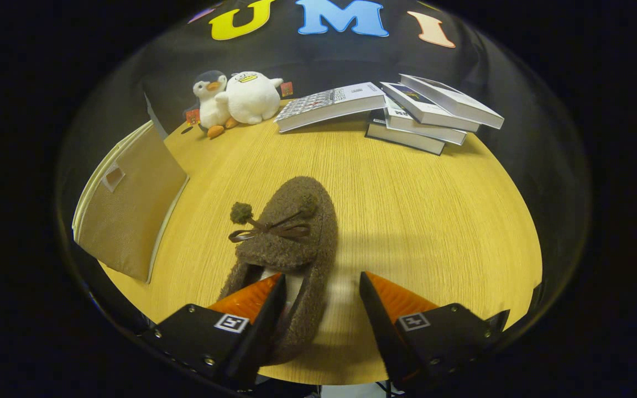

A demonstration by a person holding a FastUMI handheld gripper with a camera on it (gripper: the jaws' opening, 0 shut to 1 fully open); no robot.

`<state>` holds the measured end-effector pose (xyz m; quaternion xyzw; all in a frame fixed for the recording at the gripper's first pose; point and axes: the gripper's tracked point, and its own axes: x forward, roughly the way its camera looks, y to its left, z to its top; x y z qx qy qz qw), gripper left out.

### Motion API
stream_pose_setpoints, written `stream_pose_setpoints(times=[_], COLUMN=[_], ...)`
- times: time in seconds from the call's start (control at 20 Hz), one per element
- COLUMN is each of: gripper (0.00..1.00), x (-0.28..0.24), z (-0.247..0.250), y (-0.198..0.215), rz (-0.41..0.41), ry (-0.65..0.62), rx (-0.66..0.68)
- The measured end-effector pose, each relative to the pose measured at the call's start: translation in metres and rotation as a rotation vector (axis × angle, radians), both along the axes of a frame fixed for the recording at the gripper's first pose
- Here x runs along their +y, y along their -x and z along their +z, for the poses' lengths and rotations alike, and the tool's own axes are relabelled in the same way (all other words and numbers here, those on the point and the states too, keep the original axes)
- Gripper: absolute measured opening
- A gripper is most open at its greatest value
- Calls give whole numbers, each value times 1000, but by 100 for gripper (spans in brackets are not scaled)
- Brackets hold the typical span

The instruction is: Open the storage box then place both shoes into the box .Put the left shoe in first, then the right shoe, with the right side of both shoes facing outward in a uniform manner.

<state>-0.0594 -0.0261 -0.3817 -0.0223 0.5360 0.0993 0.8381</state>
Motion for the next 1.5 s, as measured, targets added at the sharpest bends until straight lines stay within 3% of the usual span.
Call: stream_pose_setpoints(times=[0.1,0.15,0.2,0.25,0.35,0.55,1.5], gripper=[63,47,38,19,4,4,4], x=[4,6,5,0,3,8,104], z=[-3,-5,-5,-6,-5,6,121], y=[1,1,-1,-3,-1,-9,-44], rz=[-13,-25,-46,-69,-99,-175,-235], ry=[-16,-25,-14,1,-14,-60,-241], rx=[17,20,17,15,39,45,-32])
